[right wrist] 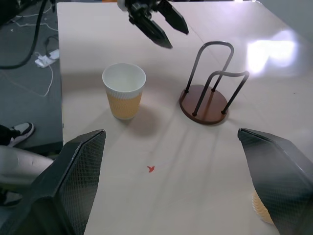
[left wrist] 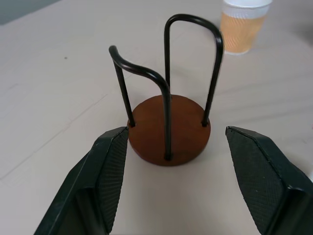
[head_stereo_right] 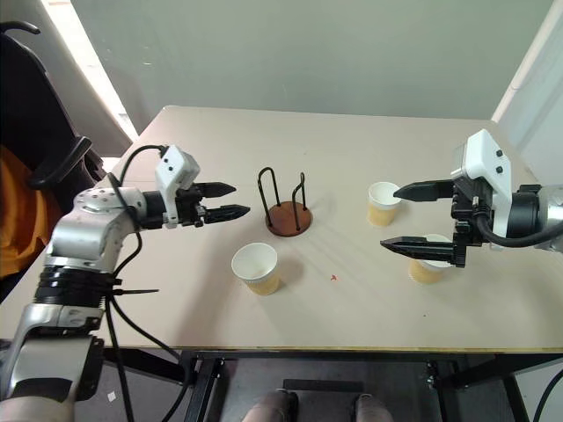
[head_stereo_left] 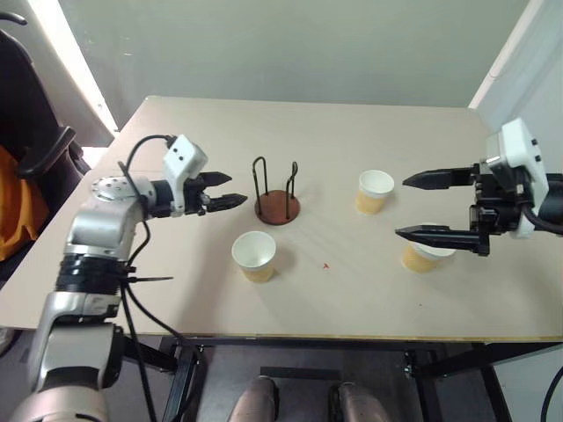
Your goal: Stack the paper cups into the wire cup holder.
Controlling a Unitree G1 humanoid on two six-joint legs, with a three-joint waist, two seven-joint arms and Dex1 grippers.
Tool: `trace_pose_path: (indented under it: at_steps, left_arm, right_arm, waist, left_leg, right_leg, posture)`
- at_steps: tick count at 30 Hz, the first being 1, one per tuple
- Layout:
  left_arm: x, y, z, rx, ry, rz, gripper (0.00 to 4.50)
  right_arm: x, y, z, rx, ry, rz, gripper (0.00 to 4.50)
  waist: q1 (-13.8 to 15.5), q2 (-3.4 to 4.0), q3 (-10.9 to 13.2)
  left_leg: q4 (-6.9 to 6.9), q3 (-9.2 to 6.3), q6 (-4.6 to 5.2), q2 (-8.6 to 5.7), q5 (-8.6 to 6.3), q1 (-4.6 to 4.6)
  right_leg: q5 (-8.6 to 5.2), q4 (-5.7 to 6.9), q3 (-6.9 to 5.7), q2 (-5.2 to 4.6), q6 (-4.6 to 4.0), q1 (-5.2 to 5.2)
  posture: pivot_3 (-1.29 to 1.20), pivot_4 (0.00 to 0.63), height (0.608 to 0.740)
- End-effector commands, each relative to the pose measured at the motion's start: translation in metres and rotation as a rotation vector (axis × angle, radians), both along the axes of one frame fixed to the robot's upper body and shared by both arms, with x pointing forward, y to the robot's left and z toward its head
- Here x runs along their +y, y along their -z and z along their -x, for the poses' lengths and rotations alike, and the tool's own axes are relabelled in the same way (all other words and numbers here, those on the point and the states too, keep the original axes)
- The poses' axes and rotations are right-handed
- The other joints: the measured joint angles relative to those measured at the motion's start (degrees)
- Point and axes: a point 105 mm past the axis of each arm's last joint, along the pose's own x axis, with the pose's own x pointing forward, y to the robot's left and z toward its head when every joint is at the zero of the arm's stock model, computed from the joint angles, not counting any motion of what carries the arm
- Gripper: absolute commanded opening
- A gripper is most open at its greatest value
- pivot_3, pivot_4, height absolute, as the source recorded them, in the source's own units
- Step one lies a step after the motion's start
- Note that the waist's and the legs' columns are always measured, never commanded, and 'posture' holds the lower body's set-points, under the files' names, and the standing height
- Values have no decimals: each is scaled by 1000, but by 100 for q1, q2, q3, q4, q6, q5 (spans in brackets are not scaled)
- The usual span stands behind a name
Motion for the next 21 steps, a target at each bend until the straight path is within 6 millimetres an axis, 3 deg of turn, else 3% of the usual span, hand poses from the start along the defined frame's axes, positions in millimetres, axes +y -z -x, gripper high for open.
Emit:
trace_pose_path:
  at_steps: [1, 4, 7, 15, 21]
  left_arm:
    - [-10, -10, -9, -46, 33, -12, 3377]
    - [-19, -4, -19, -39, 42, -30, 3377]
    - [-31, 1, -26, -28, 70, -46, 2834]
    - [-38, -3, -36, -41, 72, -28, 46]
    - [-41, -9, -28, -26, 138, -4, 46]
  right_arm:
    - [2, -5, 4, -32, 0, 4, 4500]
    - [1, -4, 4, -33, 10, 7, 4500]
    - [1, -3, 5, -30, 18, 10, 4500]
    - [-2, -1, 10, -33, 53, 13, 4500]
    - [-6, -3, 10, -44, 68, 24, 4500]
  waist:
    - [0, -1, 0]
    - [1, -1, 0]
    - [8, -1, 0]
    - [12, -2, 1]
    - [20, -2, 1]
  left_leg:
    - [5, 0, 0, 0, 0, -2]
    - [11, 2, 3, -2, -2, -5]
    - [16, 2, 12, -5, -7, -7]
    - [21, 9, -5, -15, 4, -16]
    - [36, 12, -5, -21, 3, -31]
  right_leg:
    - [2, 0, 0, 0, 4, 1]
    - [5, -1, 2, 0, 12, 1]
    - [7, -2, 4, -1, 25, 3]
    - [-6, -7, 16, -2, 63, 3]
    - [-20, -12, 24, -2, 86, 2]
  posture:
    - [0, 150, 740]
    - [0, 150, 740]
    - [0, 150, 740]
    - [0, 150, 740]
    - [0, 150, 740]
